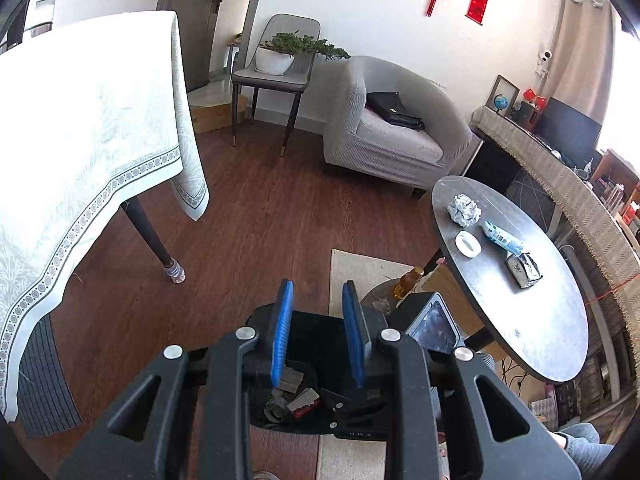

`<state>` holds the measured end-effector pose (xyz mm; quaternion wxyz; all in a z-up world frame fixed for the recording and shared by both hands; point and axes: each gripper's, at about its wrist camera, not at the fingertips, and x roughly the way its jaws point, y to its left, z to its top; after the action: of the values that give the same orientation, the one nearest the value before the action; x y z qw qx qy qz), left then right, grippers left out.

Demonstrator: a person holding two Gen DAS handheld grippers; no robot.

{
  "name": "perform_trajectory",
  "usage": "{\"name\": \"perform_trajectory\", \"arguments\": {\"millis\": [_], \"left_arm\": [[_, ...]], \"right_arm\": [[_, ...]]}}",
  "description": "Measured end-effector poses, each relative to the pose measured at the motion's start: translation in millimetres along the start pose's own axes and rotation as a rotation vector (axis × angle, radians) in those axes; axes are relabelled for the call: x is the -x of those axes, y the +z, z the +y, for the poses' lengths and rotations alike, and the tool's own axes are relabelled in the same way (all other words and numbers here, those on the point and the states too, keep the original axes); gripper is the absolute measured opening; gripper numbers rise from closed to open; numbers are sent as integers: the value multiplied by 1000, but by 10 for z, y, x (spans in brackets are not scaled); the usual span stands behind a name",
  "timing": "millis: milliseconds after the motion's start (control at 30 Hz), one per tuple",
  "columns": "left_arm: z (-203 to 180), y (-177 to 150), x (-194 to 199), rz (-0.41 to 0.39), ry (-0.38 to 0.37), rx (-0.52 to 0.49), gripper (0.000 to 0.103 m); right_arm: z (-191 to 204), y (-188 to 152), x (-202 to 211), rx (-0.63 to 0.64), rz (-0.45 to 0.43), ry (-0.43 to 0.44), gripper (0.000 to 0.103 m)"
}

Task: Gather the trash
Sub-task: 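Lower the white tissue box over the bin and open the right tool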

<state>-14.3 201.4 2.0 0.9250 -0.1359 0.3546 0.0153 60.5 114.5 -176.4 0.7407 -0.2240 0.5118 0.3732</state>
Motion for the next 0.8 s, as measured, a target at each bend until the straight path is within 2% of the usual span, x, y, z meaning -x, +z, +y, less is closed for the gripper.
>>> {"name": "perform_trajectory", "arguments": {"millis": [333, 400, 600, 700, 800], "left_arm": [[-80, 160, 113, -54, -12, 2, 26], [-104, 187, 125, -65, -7, -7, 26], [-175, 234, 130, -81, -15, -16, 26], [-249, 269, 124, -92, -29, -23, 28], [-330, 285, 71, -90, -47, -23, 29]], "right_arm": [[23, -53, 582, 22, -145, 60, 87], [13, -41, 722, 26, -171, 60, 80], [-81, -47, 1176, 28, -278, 39, 73], [-176, -61, 1360, 5, -313, 26, 67], [-306, -121, 1509, -19, -343, 7, 66]]}}
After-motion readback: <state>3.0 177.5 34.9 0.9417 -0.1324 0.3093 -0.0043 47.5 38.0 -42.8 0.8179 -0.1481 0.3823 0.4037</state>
